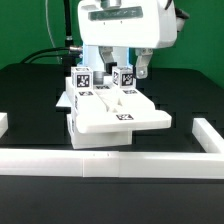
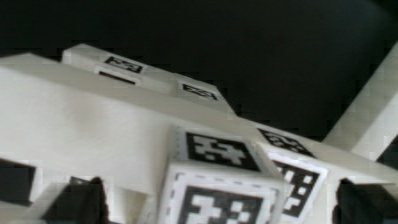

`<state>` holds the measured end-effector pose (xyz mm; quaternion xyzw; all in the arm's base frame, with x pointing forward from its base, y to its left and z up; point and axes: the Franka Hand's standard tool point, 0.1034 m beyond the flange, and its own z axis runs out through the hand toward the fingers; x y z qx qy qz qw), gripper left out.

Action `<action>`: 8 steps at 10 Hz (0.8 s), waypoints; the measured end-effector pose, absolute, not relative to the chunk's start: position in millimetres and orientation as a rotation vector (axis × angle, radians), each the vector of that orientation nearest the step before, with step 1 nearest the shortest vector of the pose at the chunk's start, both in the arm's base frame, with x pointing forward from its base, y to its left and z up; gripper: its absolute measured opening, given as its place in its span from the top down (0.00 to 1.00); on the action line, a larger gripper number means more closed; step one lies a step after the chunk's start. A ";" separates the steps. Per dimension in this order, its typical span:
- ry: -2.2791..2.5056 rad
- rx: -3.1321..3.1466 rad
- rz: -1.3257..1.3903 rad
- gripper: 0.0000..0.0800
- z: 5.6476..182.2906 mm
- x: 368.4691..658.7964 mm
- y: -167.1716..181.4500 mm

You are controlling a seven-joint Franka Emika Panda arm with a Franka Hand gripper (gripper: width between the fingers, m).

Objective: Assemble chair

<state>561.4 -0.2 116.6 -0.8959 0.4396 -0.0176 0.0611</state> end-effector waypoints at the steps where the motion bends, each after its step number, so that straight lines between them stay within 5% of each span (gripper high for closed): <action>1: 1.239 -2.754 -0.059 0.19 116.6 561.4 -0.2; 8: 0.311 -3.063 -0.104 0.19 114.7 561.2 -1.3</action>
Offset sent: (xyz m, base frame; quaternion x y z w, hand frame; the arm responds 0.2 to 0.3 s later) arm 0.0050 -0.0028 -0.0006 -0.0348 0.0179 -0.3074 0.9508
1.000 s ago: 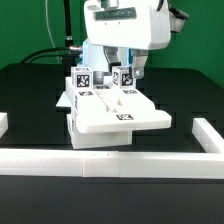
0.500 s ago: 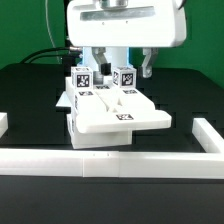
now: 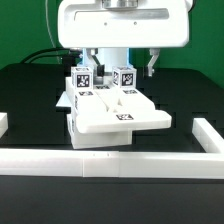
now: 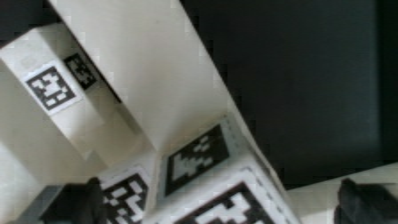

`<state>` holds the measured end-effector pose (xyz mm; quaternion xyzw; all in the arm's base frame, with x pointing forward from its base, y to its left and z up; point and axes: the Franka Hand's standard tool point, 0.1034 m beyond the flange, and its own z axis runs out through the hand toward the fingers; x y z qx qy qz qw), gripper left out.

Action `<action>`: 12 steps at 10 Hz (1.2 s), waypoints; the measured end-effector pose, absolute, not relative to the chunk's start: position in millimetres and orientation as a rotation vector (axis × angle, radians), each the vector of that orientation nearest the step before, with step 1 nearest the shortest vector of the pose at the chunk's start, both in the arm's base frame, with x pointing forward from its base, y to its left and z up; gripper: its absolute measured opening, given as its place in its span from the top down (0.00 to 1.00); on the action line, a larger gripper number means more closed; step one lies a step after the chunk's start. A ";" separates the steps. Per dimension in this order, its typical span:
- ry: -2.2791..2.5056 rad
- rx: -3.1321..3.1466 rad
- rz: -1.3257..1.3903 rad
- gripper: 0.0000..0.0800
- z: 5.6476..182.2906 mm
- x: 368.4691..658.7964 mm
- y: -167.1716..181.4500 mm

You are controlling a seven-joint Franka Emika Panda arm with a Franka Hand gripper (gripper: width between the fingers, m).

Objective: Assemble chair

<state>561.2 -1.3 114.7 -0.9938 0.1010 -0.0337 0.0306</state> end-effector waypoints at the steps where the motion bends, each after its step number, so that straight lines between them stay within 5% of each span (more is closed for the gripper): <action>1: 0.219 -3.072 -0.107 0.19 114.5 561.1 -0.1; 4: -0.095 -3.091 -0.113 0.19 114.4 561.0 0.6; 7: -0.119 -3.091 -0.114 0.64 114.4 561.0 0.0; 12: 0.173 -3.080 -0.107 0.64 114.5 561.1 0.3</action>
Offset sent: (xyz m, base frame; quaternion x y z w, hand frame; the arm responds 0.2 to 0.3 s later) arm -0.0018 0.0032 0.0015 -0.0038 -0.0029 -0.1899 0.9818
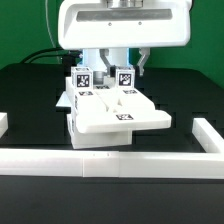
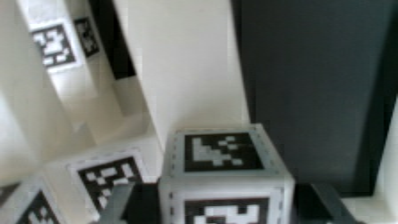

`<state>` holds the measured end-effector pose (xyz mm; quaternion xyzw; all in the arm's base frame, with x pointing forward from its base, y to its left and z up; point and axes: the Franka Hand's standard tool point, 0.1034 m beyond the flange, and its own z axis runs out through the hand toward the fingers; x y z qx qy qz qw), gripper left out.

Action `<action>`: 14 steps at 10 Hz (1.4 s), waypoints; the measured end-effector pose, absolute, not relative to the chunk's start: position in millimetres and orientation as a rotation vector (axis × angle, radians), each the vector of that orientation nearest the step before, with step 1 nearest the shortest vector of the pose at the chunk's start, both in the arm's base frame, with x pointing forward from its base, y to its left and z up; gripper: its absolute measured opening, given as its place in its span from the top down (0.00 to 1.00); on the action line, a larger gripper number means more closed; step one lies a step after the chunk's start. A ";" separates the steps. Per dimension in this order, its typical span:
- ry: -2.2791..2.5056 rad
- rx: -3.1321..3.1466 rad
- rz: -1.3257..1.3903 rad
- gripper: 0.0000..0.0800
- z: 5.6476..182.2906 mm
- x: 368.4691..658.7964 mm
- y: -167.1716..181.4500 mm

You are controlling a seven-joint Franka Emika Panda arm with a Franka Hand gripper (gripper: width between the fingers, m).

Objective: Assemble chair

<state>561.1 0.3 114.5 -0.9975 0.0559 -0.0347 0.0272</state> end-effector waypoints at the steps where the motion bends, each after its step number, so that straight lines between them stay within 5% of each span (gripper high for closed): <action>1: 0.223 -3.076 -0.106 0.64 114.5 561.2 0.3; 14: 1.383 -2.720 -0.062 0.64 114.7 561.8 2.9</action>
Offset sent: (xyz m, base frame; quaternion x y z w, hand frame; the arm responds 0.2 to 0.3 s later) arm 0.0000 0.0000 0.0000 0.0000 0.0000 0.1938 0.9810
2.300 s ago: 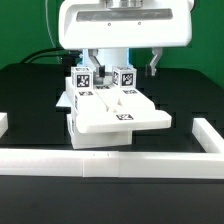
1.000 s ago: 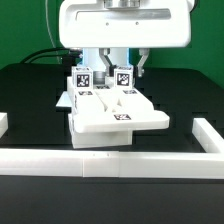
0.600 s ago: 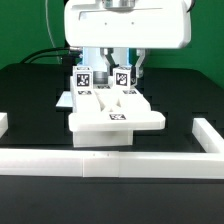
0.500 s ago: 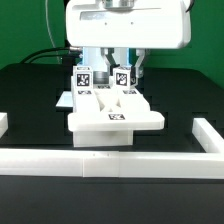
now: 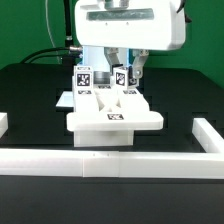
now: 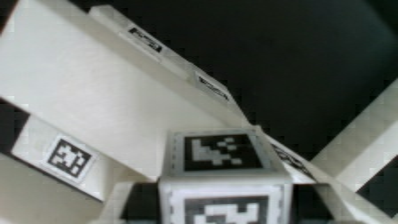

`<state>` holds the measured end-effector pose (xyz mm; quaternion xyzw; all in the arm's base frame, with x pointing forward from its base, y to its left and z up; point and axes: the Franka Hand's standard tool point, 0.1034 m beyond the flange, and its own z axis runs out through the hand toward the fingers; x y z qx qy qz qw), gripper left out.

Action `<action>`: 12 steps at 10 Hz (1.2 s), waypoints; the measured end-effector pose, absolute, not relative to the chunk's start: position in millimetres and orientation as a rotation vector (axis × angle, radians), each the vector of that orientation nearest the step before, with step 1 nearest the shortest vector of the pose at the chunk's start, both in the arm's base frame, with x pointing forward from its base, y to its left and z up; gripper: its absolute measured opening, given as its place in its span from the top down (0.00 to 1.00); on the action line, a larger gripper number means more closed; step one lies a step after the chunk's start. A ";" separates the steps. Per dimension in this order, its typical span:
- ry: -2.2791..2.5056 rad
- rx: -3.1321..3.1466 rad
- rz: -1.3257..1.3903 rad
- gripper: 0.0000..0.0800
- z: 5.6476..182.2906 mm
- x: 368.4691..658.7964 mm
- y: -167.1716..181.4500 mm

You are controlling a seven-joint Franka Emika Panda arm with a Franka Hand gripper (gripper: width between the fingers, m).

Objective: Assemble chair

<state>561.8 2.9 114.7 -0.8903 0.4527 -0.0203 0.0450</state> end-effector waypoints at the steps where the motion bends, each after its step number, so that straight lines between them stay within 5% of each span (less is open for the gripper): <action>1: 1.456 -2.676 -0.056 0.64 114.6 561.8 3.5; 12: 2.193 -2.047 0.030 0.64 114.2 562.2 12.7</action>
Offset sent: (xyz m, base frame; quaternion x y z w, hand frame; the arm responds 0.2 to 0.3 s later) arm 0.0000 0.0000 0.0000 0.0000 0.0000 0.1938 0.9810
